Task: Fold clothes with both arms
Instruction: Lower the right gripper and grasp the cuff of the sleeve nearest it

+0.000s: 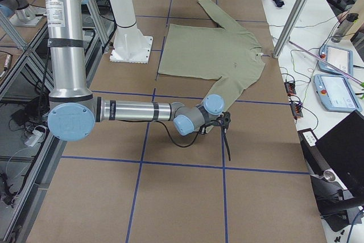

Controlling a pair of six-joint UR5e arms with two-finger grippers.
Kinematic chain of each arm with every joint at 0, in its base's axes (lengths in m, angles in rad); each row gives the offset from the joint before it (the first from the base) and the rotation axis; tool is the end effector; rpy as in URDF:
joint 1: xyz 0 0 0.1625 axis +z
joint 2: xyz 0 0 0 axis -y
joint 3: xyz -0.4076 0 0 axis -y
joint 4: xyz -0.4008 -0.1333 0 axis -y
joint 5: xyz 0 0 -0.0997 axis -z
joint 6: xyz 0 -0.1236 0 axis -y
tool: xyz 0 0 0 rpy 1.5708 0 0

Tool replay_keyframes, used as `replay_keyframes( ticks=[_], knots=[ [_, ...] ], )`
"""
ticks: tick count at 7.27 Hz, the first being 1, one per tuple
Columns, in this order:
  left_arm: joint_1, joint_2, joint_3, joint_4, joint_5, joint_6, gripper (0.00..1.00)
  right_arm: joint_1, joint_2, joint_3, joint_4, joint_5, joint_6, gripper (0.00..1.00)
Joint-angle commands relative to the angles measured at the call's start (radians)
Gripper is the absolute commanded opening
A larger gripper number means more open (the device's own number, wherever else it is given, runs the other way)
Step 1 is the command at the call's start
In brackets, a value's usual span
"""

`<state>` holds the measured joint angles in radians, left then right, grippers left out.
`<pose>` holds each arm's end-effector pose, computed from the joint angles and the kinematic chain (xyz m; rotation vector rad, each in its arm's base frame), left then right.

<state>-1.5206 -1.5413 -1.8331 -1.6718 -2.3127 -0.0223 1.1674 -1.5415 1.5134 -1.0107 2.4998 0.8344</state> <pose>-0.0245 -0.5039 0.5309 0.2916 0.7462 0.1502 -0.1789 -0.5065 0.5944 -0.1242 -1.0222 0.1453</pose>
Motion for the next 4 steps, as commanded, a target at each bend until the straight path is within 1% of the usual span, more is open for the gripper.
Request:
replay_keyframes(
  ticks=[1,2,3,4],
  knots=[
    [0.0,-0.002,-0.009,-0.022,-0.001,-0.001,1.0,-0.111,0.077,0.176,-0.002,-0.101,0.295,0.0],
    [0.0,-0.002,-0.009,-0.025,-0.001,-0.002,1.0,-0.218,0.212,0.182,-0.006,-0.23,0.489,0.0],
    [0.0,0.0,-0.009,-0.026,-0.007,-0.001,1.0,-0.314,0.363,0.15,-0.047,-0.362,0.637,0.0],
    [0.0,0.0,-0.008,-0.025,-0.025,-0.001,1.0,-0.339,0.537,0.095,-0.14,-0.443,0.711,0.0]
  ],
)
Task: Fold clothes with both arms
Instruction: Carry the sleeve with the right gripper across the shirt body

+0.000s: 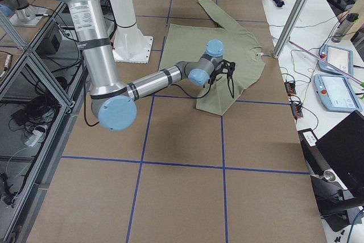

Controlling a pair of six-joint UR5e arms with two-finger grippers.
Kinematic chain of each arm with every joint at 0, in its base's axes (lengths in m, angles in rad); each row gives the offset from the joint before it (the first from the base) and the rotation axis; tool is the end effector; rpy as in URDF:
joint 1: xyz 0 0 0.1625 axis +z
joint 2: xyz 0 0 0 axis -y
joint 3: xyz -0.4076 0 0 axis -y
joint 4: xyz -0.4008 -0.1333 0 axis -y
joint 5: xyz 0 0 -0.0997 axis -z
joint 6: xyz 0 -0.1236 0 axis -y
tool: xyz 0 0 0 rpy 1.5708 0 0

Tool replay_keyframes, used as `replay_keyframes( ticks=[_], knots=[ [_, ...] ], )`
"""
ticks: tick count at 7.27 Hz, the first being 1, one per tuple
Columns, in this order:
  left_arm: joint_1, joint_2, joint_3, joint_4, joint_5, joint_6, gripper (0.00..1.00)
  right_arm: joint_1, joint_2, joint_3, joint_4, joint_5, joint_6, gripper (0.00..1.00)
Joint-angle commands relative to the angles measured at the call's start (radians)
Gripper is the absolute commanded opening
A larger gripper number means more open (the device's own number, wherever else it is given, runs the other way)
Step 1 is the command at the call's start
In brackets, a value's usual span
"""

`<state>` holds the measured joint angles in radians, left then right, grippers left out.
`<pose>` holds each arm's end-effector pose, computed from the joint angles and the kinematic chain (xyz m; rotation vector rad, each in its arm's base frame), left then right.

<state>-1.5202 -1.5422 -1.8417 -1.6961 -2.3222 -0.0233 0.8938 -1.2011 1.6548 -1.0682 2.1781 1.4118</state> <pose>-0.0234 -0.5048 0.5222 0.3225 0.7554 0.1638 -0.3570 -0.5444 0.3440 -0.0189 -1.0845 0.3719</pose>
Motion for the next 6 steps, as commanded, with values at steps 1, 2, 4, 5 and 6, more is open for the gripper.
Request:
replay_keyframes(
  ticks=[1,2,4,5,6],
  knots=[
    [0.0,-0.001,0.002,-0.001,-0.017,0.0,1.0,-0.072,0.333,-0.102,-0.119,-0.145,0.198,0.0],
    [0.0,-0.001,0.009,-0.002,-0.017,0.002,1.0,-0.076,0.459,-0.191,-0.112,-0.179,0.247,0.0],
    [0.0,-0.001,0.016,-0.017,-0.017,0.0,1.0,-0.166,0.712,-0.494,-0.048,-0.25,0.253,0.0],
    [0.0,-0.001,0.016,-0.019,-0.017,0.0,1.0,-0.226,0.748,-0.576,0.02,-0.318,0.253,0.0],
    [0.0,-0.001,0.018,-0.019,-0.017,0.0,1.0,-0.272,0.771,-0.627,0.045,-0.396,0.254,0.0]
  ],
)
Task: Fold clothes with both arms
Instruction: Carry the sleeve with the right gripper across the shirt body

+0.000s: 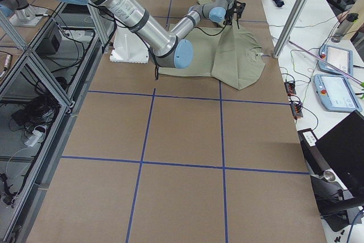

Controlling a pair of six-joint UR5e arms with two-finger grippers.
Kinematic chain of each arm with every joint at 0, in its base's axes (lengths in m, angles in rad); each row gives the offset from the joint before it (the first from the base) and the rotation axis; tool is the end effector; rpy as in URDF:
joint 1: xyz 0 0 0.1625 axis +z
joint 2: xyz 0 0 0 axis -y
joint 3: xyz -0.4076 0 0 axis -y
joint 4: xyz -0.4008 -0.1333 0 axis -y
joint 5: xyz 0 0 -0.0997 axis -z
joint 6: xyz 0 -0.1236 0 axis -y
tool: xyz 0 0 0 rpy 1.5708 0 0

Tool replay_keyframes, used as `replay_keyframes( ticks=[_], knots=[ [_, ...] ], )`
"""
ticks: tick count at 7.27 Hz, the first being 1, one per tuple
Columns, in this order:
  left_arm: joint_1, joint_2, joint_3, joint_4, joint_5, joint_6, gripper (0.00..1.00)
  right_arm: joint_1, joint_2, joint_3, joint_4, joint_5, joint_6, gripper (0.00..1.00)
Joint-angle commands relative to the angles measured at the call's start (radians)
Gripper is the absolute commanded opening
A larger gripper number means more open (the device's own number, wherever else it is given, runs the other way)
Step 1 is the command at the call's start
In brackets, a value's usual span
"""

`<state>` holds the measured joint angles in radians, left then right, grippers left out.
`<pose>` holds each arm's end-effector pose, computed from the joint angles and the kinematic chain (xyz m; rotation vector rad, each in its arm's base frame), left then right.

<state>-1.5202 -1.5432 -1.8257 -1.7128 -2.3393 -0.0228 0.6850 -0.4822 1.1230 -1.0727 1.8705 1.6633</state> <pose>-0.0218 -0.5060 0.5265 0.3229 0.7722 0.1680 -0.5826 -0.6010 0.0708 0.0759 -1.1720 0.5171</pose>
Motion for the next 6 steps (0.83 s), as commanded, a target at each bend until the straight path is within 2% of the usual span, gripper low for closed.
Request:
replay_keyframes(
  ticks=[1,2,4,6],
  knots=[
    [0.0,0.0,-0.001,-0.002,0.0,-0.002,1.0,-0.08,0.072,-0.136,0.083,-0.111,0.001,0.0],
    [0.0,0.0,0.002,-0.008,0.0,-0.002,1.0,-0.105,0.101,-0.178,0.132,-0.144,0.001,0.0],
    [0.0,0.0,0.003,-0.022,0.0,-0.002,1.0,-0.137,0.129,-0.186,0.14,-0.172,0.001,0.0],
    [0.0,-0.002,0.003,-0.025,-0.002,-0.002,1.0,-0.151,0.152,-0.261,0.221,-0.22,0.003,0.0]
  ],
)
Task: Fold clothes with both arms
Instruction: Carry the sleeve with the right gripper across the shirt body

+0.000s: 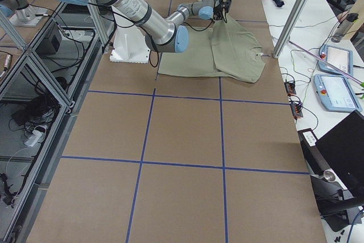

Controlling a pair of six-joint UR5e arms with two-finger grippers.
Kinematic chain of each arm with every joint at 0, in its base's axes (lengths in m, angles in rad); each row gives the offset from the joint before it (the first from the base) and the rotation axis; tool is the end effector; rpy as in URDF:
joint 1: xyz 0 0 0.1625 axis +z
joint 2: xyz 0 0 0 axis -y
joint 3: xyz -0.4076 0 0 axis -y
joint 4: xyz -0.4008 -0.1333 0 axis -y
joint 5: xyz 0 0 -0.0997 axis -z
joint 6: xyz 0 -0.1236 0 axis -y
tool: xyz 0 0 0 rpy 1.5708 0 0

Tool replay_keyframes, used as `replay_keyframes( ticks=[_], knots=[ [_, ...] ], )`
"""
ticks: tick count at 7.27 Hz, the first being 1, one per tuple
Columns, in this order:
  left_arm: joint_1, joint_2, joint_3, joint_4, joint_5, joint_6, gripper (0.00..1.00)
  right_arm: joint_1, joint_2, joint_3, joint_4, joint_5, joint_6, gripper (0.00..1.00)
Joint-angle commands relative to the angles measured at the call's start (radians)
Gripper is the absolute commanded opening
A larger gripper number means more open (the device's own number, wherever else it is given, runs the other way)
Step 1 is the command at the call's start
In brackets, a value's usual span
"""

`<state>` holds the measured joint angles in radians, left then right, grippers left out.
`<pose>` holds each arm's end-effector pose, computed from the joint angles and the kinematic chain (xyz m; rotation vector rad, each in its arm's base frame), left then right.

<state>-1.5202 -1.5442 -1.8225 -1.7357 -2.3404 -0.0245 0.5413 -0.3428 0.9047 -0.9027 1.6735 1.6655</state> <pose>-0.0217 -0.5076 0.5247 0.3418 0.7733 0.1746 -0.6854 -0.5528 0.0331 0.1871 -1.2324 0.4896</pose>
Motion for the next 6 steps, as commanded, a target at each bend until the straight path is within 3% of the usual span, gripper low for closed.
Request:
replay_keyframes(
  ticks=[1,2,3,4,6],
  knots=[
    [0.002,-0.001,0.0,-0.002,0.0,0.0,1.0,-0.012,0.034,-0.073,0.06,-0.029,-0.001,0.0],
    [0.005,-0.002,0.002,-0.002,0.0,0.002,1.0,-0.012,0.041,-0.088,0.061,-0.034,-0.001,0.66],
    [0.052,-0.002,0.006,-0.042,0.0,-0.009,1.0,-0.02,0.085,-0.133,0.061,-0.046,0.0,0.97],
    [0.075,-0.002,0.014,-0.051,0.001,-0.073,1.0,-0.026,0.114,-0.162,0.061,-0.047,0.0,0.98],
    [0.141,-0.004,0.064,-0.068,0.001,-0.123,1.0,-0.023,0.113,-0.13,0.048,-0.037,0.022,0.99]
  ],
)
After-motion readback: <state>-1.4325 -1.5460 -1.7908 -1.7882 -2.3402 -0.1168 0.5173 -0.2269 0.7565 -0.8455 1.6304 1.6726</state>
